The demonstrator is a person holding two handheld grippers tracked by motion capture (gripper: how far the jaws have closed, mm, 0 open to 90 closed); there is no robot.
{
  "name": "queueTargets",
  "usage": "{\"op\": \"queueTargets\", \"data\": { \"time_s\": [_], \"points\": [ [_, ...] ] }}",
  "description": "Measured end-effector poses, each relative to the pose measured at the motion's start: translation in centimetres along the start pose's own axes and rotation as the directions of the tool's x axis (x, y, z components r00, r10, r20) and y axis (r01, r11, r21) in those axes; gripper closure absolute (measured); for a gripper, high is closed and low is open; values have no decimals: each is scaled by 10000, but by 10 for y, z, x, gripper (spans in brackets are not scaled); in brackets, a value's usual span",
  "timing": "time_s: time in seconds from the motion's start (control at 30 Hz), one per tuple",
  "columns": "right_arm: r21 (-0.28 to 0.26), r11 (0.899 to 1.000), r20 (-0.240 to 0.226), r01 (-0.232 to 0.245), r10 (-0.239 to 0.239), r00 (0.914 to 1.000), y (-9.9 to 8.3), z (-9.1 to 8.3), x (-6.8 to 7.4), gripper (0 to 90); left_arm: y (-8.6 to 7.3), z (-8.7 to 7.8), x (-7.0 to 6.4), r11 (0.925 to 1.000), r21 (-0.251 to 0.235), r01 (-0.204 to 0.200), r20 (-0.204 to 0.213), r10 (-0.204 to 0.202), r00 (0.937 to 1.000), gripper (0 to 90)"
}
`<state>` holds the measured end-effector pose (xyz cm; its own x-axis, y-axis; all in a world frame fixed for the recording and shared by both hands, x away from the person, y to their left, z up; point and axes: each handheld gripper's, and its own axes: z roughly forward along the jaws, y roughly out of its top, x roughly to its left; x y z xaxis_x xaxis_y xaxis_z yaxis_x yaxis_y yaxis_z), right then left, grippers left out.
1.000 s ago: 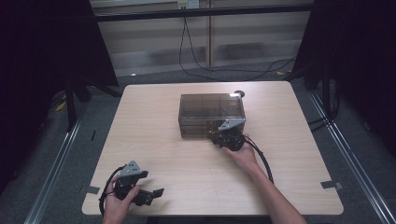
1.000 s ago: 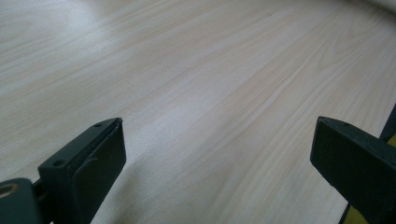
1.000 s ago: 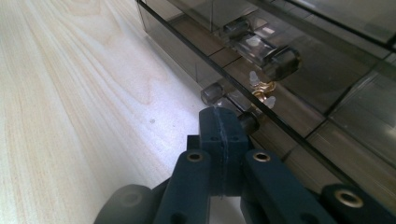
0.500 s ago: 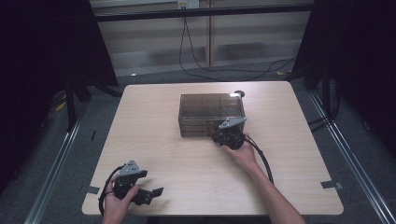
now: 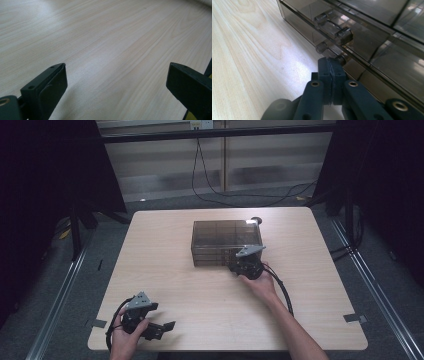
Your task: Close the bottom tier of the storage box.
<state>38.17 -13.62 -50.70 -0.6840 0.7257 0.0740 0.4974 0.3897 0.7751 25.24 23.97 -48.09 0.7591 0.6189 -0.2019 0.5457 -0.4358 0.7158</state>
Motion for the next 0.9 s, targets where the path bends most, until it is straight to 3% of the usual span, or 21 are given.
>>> {"op": "queueTargets", "data": {
  "time_s": [0.23, 0.47, 0.77, 0.9],
  "points": [
    [-69, 9999, -142, 153, -154, 9998, -4, -7, 1, 751, 0, 0, 1, 10000, 22, 7, -62, -6, 10000, 35],
    [-153, 9999, -89, 38, -40, 10000, -8, -17, 4, 656, 0, -2, 2, 10000, -37, 17, -76, -17, 10000, 35],
    [-209, 9997, -240, -130, 125, 9996, -14, -31, 7, 477, -1, -4, 2, 9998, -158, 139, -205, -142, 9997, 35],
    [-207, 9994, -88, -274, 273, 9996, -19, -40, 9, 396, -2, -4, 4, 9997, -176, 188, -224, -192, 9996, 35]
  ]
}}
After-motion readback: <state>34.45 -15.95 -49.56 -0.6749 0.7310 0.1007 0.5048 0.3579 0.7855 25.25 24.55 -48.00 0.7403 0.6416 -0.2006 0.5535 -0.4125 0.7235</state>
